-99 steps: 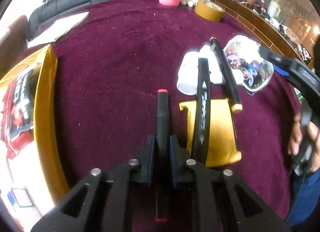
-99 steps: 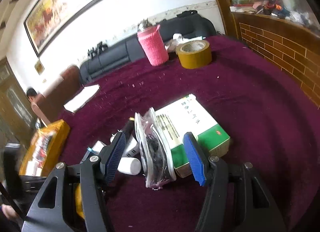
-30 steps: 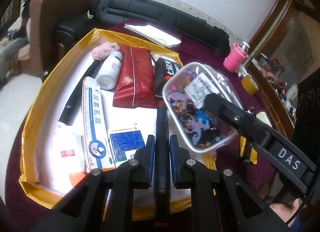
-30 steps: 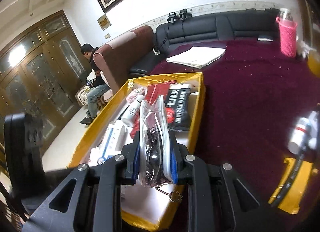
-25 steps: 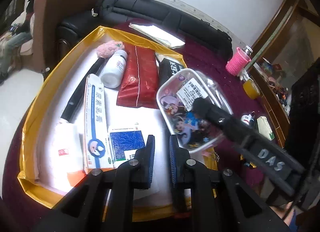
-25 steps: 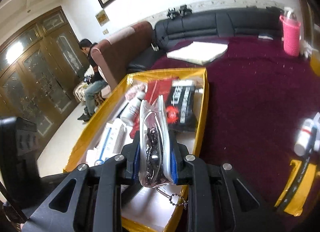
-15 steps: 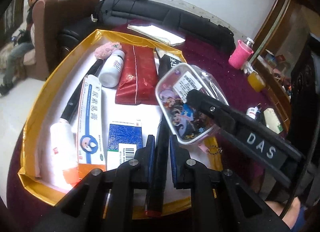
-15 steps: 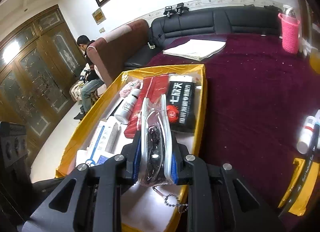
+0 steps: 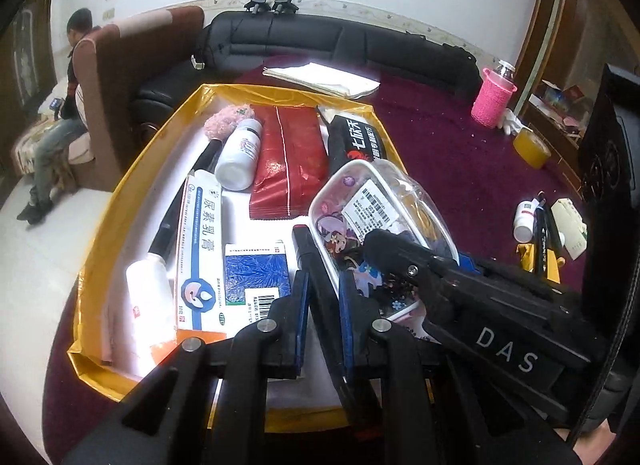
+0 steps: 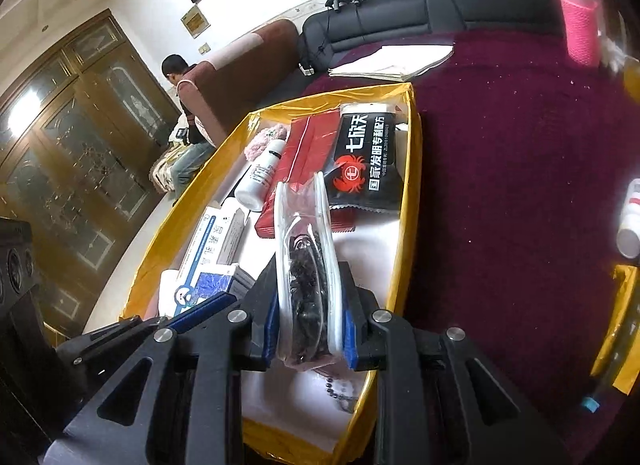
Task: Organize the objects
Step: 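Carry the marker and clear pouch into the tray and open both grippers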
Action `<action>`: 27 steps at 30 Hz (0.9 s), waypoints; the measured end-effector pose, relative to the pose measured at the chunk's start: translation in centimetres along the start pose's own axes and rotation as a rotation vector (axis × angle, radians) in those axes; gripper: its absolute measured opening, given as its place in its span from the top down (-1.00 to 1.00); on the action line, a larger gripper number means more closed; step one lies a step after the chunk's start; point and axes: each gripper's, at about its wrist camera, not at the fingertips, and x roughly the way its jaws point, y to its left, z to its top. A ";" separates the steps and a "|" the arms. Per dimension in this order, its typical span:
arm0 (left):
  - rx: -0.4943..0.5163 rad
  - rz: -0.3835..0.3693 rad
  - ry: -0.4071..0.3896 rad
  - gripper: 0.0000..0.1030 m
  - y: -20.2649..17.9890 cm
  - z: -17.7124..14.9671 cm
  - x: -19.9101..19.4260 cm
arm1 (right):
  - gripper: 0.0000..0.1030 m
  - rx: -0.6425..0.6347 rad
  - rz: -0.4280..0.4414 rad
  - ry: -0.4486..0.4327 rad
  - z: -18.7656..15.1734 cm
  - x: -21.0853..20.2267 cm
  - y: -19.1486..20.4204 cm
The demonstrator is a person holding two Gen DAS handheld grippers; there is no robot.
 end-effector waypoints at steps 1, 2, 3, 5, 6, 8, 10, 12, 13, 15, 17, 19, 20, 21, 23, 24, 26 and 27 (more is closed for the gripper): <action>0.005 0.007 -0.003 0.77 -0.1 0.0 -0.1 | 0.53 0.000 0.000 0.000 0.0 0.0 0.0; 0.011 0.014 -0.005 0.77 -0.2 0.0 -0.1 | 0.52 0.000 0.000 -0.001 -0.1 -0.1 0.0; 0.016 0.018 -0.005 0.77 -0.3 -0.1 -0.2 | 0.52 0.000 0.003 0.002 -0.2 -0.2 -0.1; 0.021 0.023 -0.005 0.77 -0.4 -0.1 -0.3 | 0.46 0.001 0.007 0.011 -0.1 -0.2 -0.1; 0.022 0.026 -0.005 0.77 -0.5 -0.1 -0.3 | 0.45 0.005 0.012 0.010 -0.1 -0.4 -0.1; 0.023 0.031 -0.004 0.77 -0.6 -0.1 -0.4 | 0.38 -0.004 0.013 0.008 -0.2 -0.7 0.0; 0.027 0.037 -0.004 0.76 -0.7 -0.1 -0.5 | 0.29 -0.026 0.006 -0.006 -0.2 -1.2 0.4; 0.027 0.039 -0.003 0.76 -0.6 -0.1 -0.6 | 0.25 -0.045 0.001 -0.030 -0.2 -1.8 0.8; 0.027 0.040 -0.002 0.76 -0.6 -0.1 -0.6 | 0.24 -0.052 0.002 -0.037 -0.1 -2.0 1.0; 0.024 0.042 0.000 0.76 -0.6 -0.1 -0.7 | 0.24 -0.064 -0.001 -0.057 -0.1 -2.6 1.2; 0.020 0.046 -0.004 0.75 -0.4 0.0 -0.9 | 0.18 -0.064 -0.001 -0.076 -0.1 -3.1 1.2; 0.014 0.055 -0.014 0.75 -0.2 0.2 -1.3 | 0.15 -0.049 0.012 -0.099 0.0 -3.7 0.8; 0.009 0.057 -0.020 0.75 -0.1 0.2 -1.5 | 0.15 -0.042 0.014 -0.108 0.1 -4.1 0.7; 0.003 0.059 -0.025 0.74 0.1 0.4 -1.7 | 0.15 -0.035 0.018 -0.118 0.1 -4.4 0.4; -0.005 0.063 -0.035 0.72 0.2 0.6 -2.0 | 0.15 -0.019 0.022 -0.135 0.3 -5.1 -0.2; -0.007 0.065 -0.039 0.72 0.2 0.7 -2.2 | 0.15 -0.013 0.021 -0.140 0.4 -5.3 -0.4; -0.005 0.065 -0.046 0.72 0.1 0.9 -2.5 | 0.15 0.005 0.025 -0.145 0.5 -5.8 -1.0; -0.003 0.066 -0.051 0.72 -0.1 0.9 -2.7 | 0.15 0.017 0.028 -0.146 0.5 -6.1 -1.4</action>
